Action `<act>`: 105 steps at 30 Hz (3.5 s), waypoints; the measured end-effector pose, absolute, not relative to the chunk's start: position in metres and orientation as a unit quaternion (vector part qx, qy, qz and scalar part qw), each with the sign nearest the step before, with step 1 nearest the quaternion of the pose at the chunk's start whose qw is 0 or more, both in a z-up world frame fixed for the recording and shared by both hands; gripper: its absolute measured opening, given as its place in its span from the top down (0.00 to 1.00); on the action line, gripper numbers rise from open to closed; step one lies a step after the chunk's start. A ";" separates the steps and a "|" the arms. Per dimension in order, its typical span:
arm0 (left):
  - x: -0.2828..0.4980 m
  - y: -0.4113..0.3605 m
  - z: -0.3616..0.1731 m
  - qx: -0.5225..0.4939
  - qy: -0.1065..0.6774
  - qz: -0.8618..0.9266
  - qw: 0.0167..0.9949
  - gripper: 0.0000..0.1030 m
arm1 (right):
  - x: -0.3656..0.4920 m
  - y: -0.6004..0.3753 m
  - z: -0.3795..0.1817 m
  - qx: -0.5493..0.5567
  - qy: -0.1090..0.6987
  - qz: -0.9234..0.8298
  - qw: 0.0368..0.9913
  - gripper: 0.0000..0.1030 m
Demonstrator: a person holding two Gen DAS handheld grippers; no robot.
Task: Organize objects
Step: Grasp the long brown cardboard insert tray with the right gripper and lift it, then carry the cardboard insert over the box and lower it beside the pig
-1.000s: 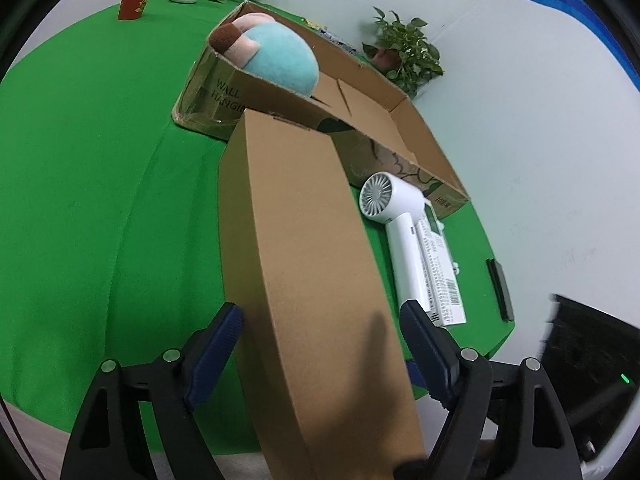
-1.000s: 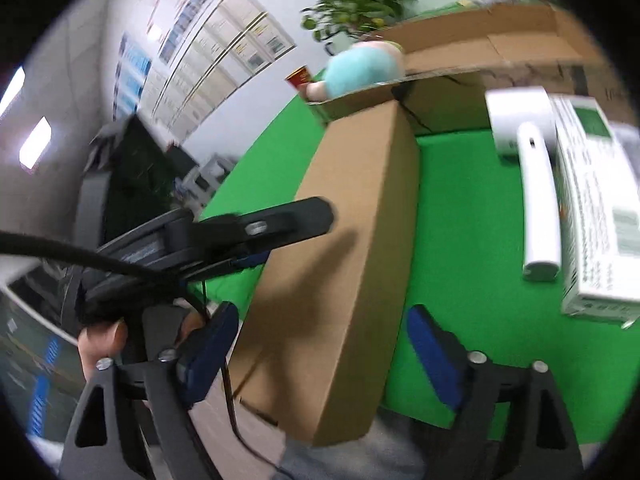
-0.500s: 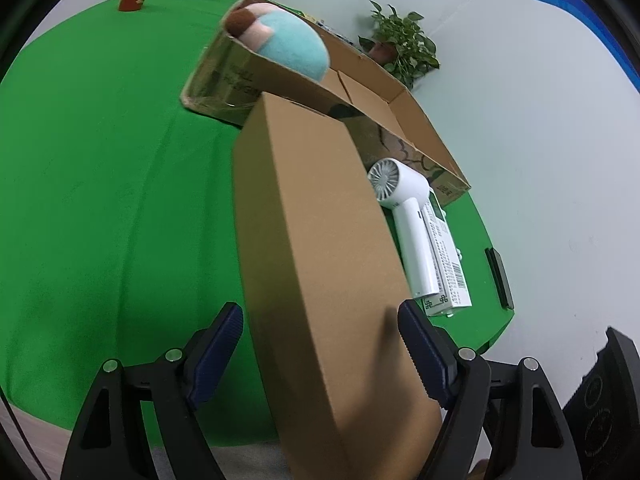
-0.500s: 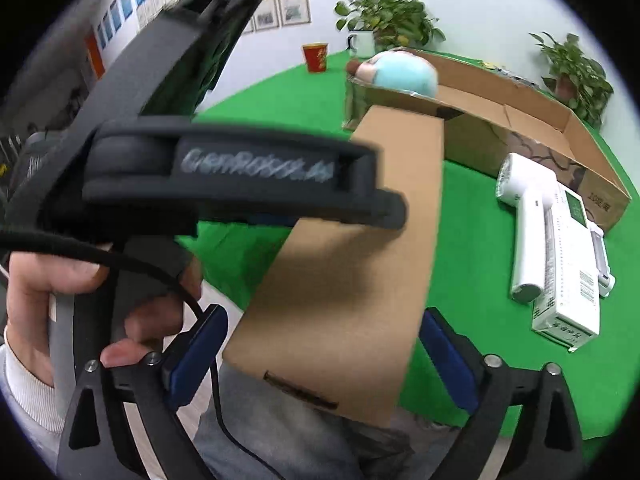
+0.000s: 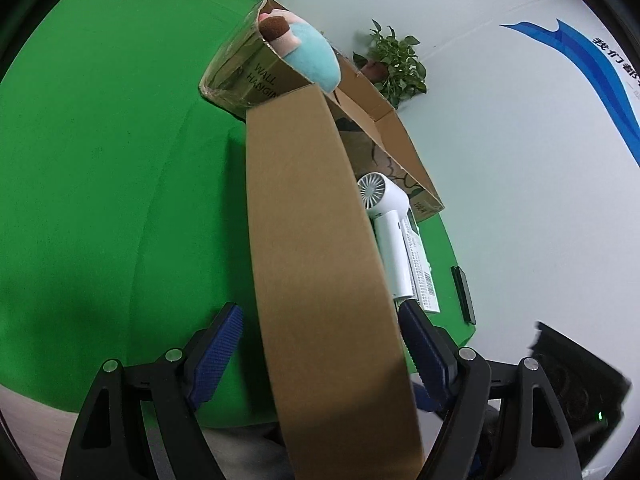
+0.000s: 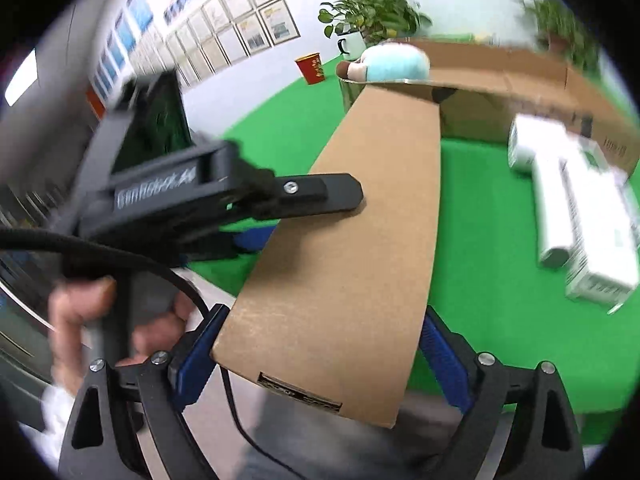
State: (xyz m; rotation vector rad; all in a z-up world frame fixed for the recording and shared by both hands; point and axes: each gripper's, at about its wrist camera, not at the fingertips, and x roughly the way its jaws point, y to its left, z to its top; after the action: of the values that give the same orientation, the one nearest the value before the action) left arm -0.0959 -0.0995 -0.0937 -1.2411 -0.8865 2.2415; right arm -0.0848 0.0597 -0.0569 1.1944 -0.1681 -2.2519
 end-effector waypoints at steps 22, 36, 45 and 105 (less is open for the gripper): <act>-0.091 -0.011 -0.022 -0.424 -0.194 0.853 0.237 0.49 | -0.091 0.129 -0.036 0.416 -0.134 -0.834 0.338 0.09; -0.080 -0.010 -0.017 -0.424 -0.156 0.868 0.205 0.51 | -0.107 0.144 -0.040 0.407 -0.101 -0.865 0.276 0.09; -0.095 -0.014 -0.056 -0.451 -0.138 0.864 0.179 0.65 | -0.112 0.141 -0.063 0.423 -0.036 -0.885 0.189 0.66; -0.142 0.019 0.102 -0.298 -0.031 0.939 0.170 0.88 | -0.173 0.149 0.046 0.237 -0.016 -0.963 0.124 0.91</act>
State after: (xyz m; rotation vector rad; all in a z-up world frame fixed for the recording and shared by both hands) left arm -0.1424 0.0186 0.1024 -0.8465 -0.0880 2.6669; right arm -0.1728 0.1487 0.0462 0.6918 -0.0478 -2.8076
